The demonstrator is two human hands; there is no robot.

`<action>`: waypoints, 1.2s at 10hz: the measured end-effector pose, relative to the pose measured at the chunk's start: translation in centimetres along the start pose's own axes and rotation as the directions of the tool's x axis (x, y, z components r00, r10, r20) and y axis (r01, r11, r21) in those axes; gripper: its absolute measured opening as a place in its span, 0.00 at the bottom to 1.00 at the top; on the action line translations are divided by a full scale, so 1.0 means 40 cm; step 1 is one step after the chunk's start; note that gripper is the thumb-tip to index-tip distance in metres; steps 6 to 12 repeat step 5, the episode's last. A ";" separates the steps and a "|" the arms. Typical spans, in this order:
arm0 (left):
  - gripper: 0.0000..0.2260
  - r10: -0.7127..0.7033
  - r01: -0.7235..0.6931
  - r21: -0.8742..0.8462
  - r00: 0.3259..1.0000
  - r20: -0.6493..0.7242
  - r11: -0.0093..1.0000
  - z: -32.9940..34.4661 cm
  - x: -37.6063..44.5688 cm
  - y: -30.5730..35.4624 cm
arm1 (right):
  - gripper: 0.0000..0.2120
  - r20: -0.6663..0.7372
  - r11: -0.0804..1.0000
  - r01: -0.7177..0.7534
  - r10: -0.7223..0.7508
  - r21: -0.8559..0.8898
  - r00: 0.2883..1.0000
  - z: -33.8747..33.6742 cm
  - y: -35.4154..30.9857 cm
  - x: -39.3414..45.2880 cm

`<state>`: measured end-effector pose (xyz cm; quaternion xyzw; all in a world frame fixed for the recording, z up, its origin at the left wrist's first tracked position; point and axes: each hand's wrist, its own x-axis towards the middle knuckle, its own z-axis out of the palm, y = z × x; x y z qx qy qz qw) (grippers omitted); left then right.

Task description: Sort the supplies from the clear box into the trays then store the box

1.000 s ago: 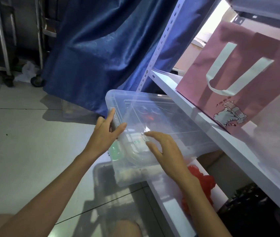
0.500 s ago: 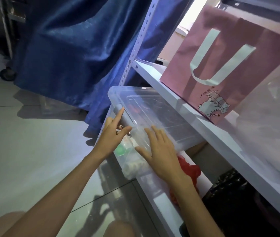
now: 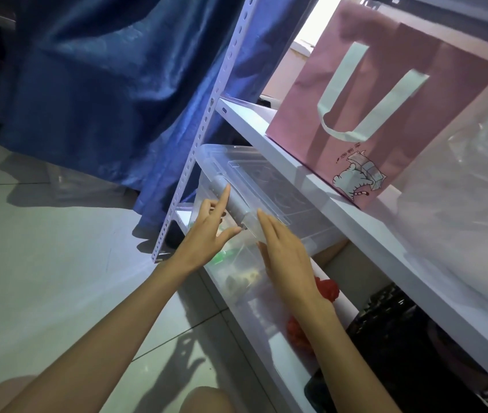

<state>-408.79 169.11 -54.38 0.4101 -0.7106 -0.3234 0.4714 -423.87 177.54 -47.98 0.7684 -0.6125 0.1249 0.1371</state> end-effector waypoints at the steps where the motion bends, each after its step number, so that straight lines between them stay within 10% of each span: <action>1: 0.38 0.028 -0.029 0.094 0.999 0.022 0.995 -0.005 -0.003 -0.001 | 0.28 0.012 1.000 0.001 -0.001 0.004 1.000 0.003 0.005 0.003; 5: 0.26 0.283 -0.250 0.615 0.958 0.045 0.748 -0.143 -0.006 -0.019 | 0.19 -0.057 0.986 0.041 -0.032 0.164 0.998 -0.018 -0.099 0.057; 12: 0.26 0.283 -0.250 0.615 0.958 0.045 0.748 -0.143 -0.006 -0.019 | 0.19 -0.057 0.986 0.041 -0.032 0.164 0.998 -0.018 -0.099 0.057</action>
